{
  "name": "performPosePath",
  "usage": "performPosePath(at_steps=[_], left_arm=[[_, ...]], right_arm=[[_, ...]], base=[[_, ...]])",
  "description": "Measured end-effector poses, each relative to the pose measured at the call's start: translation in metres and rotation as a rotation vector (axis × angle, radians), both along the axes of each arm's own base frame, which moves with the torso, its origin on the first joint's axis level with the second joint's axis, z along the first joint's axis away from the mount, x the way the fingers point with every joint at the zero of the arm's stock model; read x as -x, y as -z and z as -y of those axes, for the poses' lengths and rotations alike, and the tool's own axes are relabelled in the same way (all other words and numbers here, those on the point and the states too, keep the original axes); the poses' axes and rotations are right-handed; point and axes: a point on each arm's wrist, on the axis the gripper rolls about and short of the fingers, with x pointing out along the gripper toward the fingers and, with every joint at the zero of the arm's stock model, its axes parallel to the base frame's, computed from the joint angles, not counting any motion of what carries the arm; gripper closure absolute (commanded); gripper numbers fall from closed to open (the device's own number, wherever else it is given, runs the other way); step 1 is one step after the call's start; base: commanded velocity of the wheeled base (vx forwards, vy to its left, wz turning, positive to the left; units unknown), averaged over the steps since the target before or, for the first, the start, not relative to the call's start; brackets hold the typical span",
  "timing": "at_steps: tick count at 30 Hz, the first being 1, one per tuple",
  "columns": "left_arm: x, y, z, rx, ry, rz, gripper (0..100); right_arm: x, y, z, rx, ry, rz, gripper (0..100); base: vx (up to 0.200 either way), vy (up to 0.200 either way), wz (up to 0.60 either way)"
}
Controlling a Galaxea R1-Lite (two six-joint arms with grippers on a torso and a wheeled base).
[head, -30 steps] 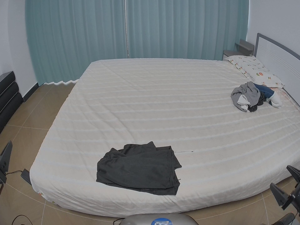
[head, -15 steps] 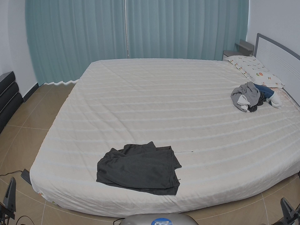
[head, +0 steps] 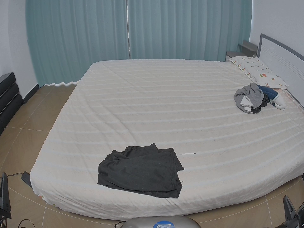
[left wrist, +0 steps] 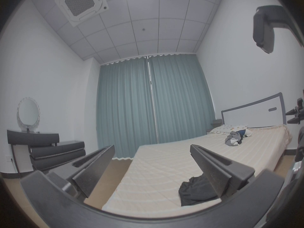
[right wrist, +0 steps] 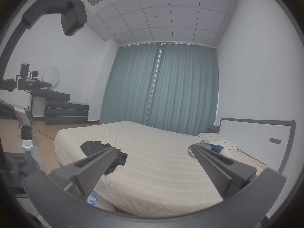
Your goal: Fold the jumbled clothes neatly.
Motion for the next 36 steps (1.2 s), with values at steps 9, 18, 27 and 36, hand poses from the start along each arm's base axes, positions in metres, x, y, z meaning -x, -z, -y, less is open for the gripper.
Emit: performPosePath(at_steps=[9, 18, 27, 36], left_arm=[[-0.015, 0.03, -0.002, -0.034, -0.009, 0.047, 0], [-0.02, 0.048, 0.001, -0.043, 0.154, -0.109, 0], [-0.019, 0.06, 0.001, -0.056, 0.281, -0.213, 0], [-0.015, 0.074, -0.004, 0.004, 0.167, -0.278, 0]], right_arm=[[-0.007, 0.019, 0.001, 0.055, 0.034, -0.046, 0], [-0.008, 0.021, 0.001, 0.082, 0.059, -0.048, 0], [-0.009, 0.028, 0.001, 0.075, 0.083, -0.17, 0], [-0.008, 0.026, 0.001, 0.007, 0.089, -0.183, 0]], base=[[0.0, 0.0, 0.0], [0.0, 0.0, 0.0], [0.0, 0.0, 0.0], [0.0, 0.0, 0.0]])
